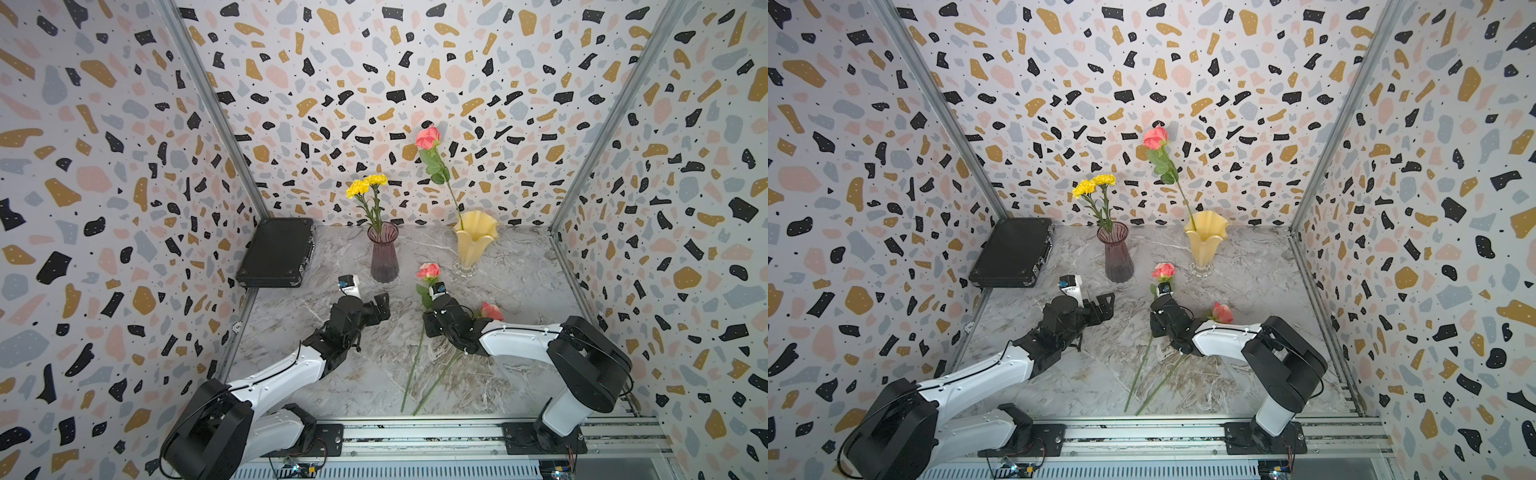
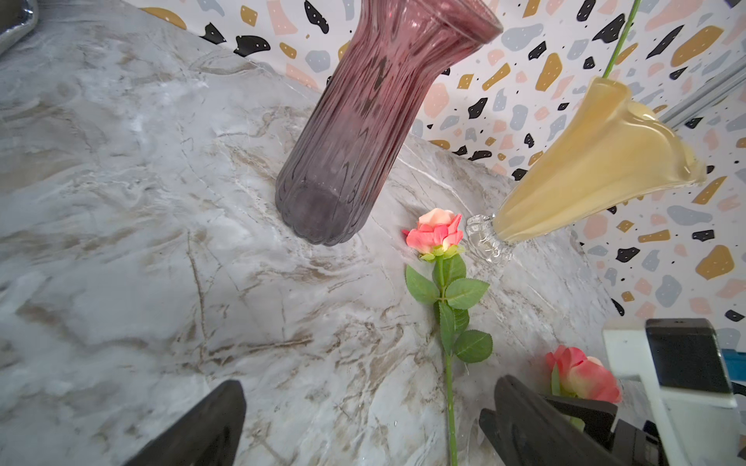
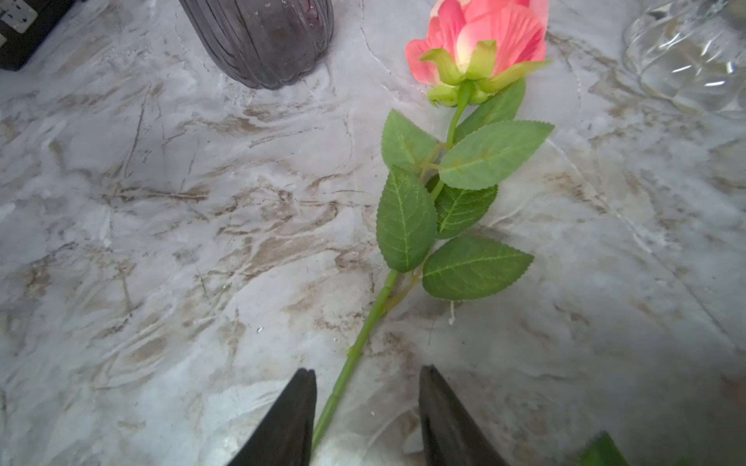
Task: Arrange the flowers in different vases according to their colors
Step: Pick up the flower at the center of the board.
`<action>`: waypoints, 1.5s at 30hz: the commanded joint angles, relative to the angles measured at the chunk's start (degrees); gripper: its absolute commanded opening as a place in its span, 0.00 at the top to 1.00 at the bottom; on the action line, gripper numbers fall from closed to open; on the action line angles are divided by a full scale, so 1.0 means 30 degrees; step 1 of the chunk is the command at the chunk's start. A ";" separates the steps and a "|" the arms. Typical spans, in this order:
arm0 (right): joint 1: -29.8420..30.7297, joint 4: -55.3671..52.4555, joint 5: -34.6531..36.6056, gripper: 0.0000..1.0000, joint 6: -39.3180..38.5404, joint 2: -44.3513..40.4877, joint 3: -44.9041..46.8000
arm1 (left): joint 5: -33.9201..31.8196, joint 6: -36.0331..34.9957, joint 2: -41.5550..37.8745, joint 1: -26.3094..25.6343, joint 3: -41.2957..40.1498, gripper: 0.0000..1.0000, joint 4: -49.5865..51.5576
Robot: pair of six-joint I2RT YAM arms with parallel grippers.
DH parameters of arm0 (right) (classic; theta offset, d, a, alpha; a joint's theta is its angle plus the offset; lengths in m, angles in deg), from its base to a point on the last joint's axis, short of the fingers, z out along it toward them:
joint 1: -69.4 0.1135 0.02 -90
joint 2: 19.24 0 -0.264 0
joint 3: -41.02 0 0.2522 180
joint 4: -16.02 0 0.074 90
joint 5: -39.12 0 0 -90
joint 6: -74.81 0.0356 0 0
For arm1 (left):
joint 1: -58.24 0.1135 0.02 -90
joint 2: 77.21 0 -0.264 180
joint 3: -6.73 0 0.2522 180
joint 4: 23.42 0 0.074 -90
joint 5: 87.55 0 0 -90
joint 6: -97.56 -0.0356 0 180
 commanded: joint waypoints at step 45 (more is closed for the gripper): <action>0.1389 -0.7611 -0.0077 0.52 0.3201 0.3946 -0.5849 | -0.3314 0.1929 0.1312 0.0225 0.1095 0.01 0.3053</action>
